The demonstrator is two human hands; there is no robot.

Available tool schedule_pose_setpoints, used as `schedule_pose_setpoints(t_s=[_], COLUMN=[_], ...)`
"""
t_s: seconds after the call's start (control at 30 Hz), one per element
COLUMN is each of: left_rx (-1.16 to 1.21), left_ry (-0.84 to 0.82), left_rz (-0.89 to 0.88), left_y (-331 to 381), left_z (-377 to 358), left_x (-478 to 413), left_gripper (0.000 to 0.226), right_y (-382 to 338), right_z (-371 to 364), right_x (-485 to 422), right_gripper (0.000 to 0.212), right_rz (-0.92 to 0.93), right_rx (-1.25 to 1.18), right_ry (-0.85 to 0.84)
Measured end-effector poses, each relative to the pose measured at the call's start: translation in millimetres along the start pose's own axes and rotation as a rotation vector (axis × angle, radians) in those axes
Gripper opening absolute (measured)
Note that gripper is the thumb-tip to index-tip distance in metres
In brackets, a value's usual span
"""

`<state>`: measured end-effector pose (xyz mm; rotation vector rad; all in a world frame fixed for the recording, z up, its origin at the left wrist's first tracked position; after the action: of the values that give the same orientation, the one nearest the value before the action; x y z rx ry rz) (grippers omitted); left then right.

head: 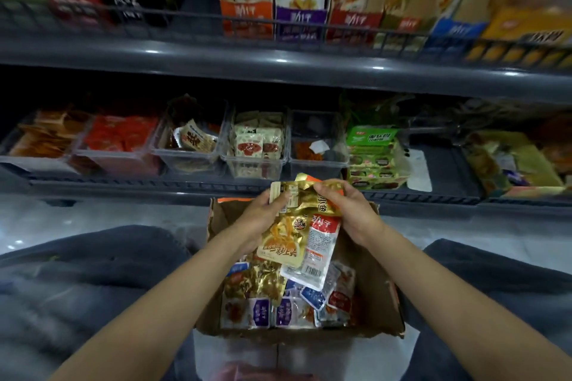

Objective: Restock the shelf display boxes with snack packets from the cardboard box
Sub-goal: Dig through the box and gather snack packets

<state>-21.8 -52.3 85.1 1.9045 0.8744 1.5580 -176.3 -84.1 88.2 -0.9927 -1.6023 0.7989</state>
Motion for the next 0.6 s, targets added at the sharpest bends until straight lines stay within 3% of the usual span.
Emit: schedule_pose_setpoints(t_s=[0.13, 0.3, 0.43, 0.6], left_rx=[-0.057, -0.06, -0.222, -0.249], left_ry=[0.052, 0.021, -0.078, -0.035], left_rz=[-0.066, -0.121, -0.111, -0.25], left_y=[12.8, 26.5, 33.2, 58.9], left_z=[1.0, -1.2, -12.0, -11.1], left_x=[14.6, 28.9, 39.5, 51.0], left_gripper=[0.01, 0.03, 0.043, 0.045], right_y=[-15.0, -30.8, -45.0, -67.0], right_z=[-7.2, -11.6, -11.5, -13.3], right_x=[11.7, 23.8, 29.3, 30.8], right_gripper=[0.052, 0.04, 0.027, 0.02], right_rz=[0.06, 0.136, 0.203, 0.269], right_rx=[0.026, 0.043, 0.034, 0.069], right_ry=[0.028, 0.013, 0.095, 0.157])
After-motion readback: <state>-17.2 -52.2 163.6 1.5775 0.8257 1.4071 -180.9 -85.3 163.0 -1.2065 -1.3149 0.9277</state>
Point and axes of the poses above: each hand's wrist, its own x-axis away from the middle knuckle, its own z-axis out of the back of the hand, y = z × x, the point moved 8 cm from there along -x, towards the middle knuckle, and after that the axes turned 6 degrees about z, right-handed, at the moved point
